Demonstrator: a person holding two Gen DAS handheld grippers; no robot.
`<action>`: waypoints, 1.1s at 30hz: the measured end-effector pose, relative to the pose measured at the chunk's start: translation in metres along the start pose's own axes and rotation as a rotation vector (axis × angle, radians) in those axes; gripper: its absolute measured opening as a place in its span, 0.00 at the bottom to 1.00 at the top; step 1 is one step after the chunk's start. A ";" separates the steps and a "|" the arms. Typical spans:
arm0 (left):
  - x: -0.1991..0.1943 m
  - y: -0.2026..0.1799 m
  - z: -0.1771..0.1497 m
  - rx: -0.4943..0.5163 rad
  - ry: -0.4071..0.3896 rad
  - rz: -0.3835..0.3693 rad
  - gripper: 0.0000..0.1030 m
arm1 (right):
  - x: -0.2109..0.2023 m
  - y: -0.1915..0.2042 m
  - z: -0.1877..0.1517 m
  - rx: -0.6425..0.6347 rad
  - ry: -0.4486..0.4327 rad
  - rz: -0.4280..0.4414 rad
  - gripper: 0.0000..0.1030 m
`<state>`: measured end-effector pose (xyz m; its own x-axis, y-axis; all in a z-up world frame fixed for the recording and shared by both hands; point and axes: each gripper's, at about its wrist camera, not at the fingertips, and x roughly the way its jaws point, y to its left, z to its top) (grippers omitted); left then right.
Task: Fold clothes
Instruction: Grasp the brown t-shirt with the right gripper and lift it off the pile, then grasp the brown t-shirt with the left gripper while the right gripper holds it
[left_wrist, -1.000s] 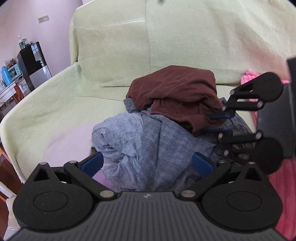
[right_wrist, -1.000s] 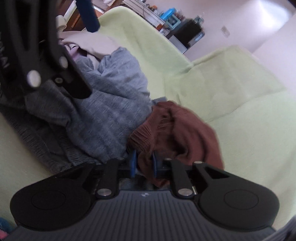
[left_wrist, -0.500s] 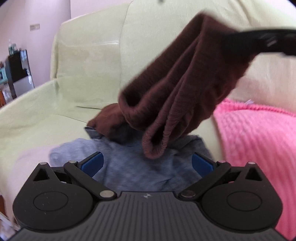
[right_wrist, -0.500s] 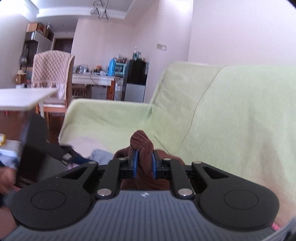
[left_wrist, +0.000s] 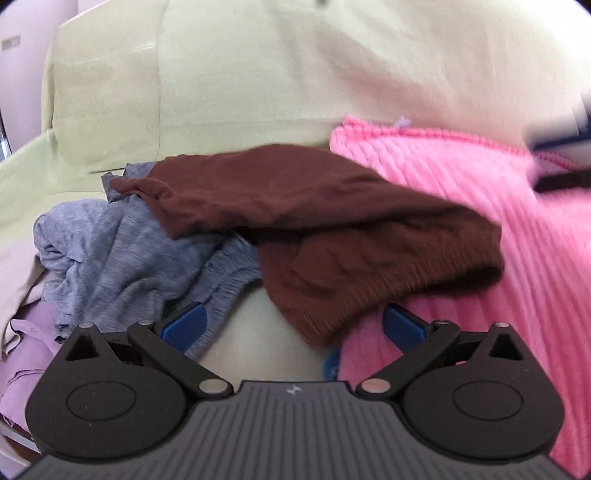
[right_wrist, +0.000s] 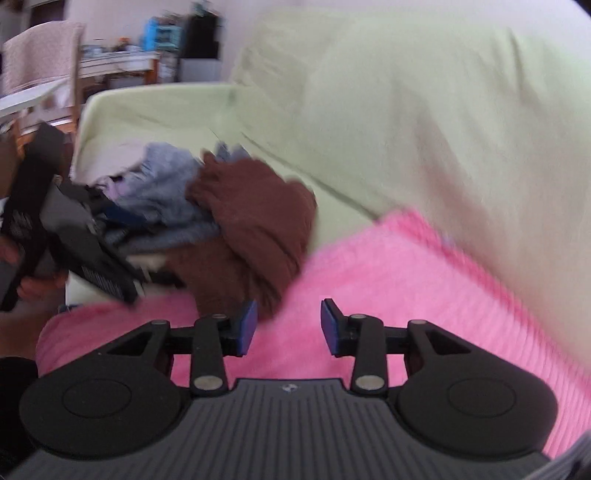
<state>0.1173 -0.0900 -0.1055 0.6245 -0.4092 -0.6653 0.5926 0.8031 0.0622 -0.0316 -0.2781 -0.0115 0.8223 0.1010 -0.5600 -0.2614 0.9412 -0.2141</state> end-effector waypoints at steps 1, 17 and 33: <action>0.000 0.002 -0.001 -0.003 0.010 0.010 0.99 | 0.013 0.014 0.015 -0.107 -0.013 0.025 0.32; -0.021 0.028 -0.030 -0.043 0.042 0.002 0.99 | 0.113 0.104 0.022 -0.632 0.212 0.248 0.25; -0.002 0.012 0.005 -0.187 -0.044 -0.137 0.99 | 0.063 -0.015 0.016 0.220 -0.033 0.084 0.02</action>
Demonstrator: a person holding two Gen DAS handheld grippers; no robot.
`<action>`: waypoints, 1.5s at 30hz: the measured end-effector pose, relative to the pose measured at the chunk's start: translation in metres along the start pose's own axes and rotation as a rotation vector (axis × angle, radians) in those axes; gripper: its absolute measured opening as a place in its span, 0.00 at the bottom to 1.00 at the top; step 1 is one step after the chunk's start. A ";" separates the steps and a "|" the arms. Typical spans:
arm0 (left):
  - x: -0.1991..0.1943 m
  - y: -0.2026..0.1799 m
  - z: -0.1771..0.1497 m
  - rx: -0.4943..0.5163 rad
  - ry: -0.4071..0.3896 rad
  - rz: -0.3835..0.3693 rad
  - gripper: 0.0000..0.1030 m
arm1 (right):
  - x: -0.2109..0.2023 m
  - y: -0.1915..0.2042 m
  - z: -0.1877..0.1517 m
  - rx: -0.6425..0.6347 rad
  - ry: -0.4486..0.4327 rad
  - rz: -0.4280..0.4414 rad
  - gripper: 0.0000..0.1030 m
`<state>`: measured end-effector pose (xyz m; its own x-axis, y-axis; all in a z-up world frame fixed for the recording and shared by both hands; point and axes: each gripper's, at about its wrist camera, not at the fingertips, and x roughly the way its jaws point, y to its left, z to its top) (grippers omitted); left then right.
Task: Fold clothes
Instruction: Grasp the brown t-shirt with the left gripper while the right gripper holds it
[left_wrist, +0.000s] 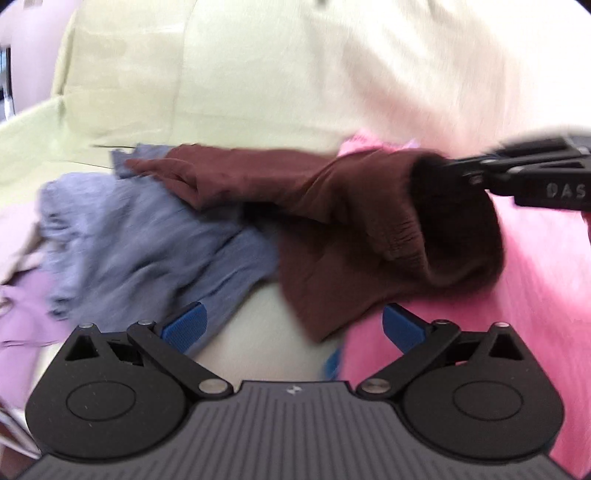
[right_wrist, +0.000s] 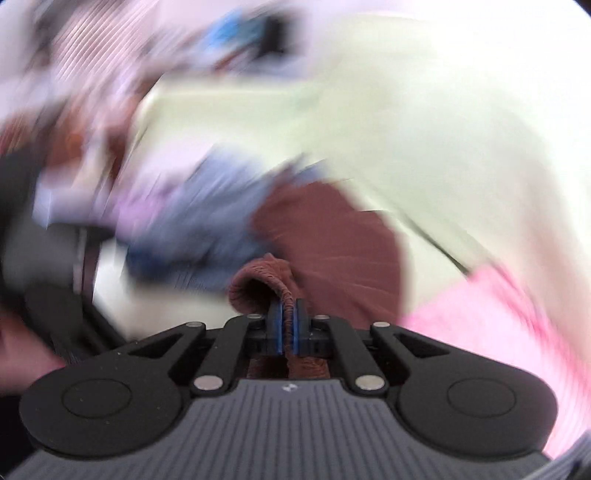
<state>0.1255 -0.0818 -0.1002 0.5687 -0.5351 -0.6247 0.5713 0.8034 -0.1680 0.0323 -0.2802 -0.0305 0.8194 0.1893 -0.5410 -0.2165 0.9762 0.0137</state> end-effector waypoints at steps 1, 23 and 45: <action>0.008 -0.002 0.004 -0.027 0.006 -0.004 1.00 | -0.006 -0.010 -0.003 0.055 -0.021 -0.023 0.02; 0.070 0.042 0.017 -0.441 0.133 -0.011 0.96 | 0.003 0.004 -0.027 -0.391 0.036 -0.337 0.67; -0.140 -0.044 0.155 -0.018 -0.129 -0.046 0.26 | -0.240 -0.043 0.034 0.333 -0.281 -0.329 0.05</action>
<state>0.1121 -0.0829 0.1129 0.6137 -0.6000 -0.5132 0.5890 0.7808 -0.2086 -0.1366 -0.3643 0.1270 0.9357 -0.1549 -0.3169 0.2173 0.9608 0.1721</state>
